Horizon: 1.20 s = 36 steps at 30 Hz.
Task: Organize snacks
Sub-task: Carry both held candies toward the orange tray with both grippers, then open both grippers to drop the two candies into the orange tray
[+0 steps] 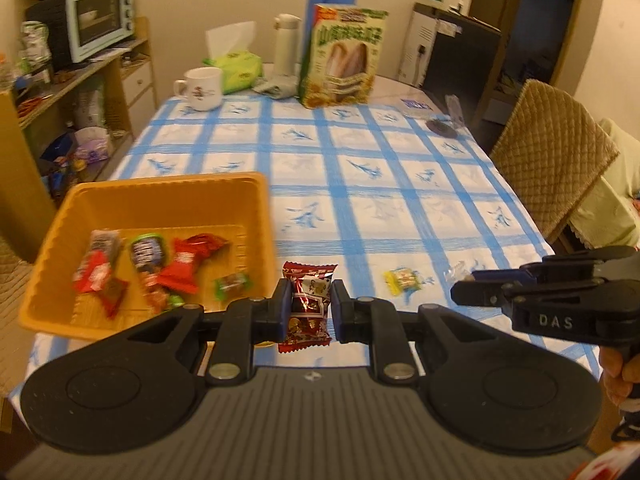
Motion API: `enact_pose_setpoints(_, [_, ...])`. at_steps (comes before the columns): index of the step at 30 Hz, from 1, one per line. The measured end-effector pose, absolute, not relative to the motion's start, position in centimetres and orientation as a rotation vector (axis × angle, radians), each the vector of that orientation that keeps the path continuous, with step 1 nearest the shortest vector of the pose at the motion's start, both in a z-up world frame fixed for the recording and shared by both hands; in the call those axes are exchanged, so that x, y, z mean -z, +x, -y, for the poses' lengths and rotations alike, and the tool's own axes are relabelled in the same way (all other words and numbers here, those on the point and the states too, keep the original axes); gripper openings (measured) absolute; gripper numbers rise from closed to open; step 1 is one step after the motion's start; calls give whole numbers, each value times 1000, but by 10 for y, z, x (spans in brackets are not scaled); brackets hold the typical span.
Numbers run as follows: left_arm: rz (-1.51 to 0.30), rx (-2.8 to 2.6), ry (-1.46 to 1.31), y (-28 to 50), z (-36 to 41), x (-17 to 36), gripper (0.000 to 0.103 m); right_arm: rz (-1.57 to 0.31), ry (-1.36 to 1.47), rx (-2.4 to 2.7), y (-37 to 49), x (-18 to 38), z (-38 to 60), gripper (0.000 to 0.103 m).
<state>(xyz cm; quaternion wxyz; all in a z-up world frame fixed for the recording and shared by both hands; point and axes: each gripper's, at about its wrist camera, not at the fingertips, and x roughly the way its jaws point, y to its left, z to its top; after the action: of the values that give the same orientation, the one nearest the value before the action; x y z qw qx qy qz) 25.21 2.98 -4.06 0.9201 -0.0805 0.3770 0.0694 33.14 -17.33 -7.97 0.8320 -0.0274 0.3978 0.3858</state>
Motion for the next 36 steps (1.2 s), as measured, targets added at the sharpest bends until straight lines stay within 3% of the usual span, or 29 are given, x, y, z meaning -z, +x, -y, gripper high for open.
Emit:
enact_pose_setpoints(16, [-738,-316,-209,210,-123,29,18,-800,-118,-1012,293,64,74,21])
enact_pose_setpoints(36, [-817,-257,-189,254,-174,64,19,-802,-155,-965,318,80,-7,21])
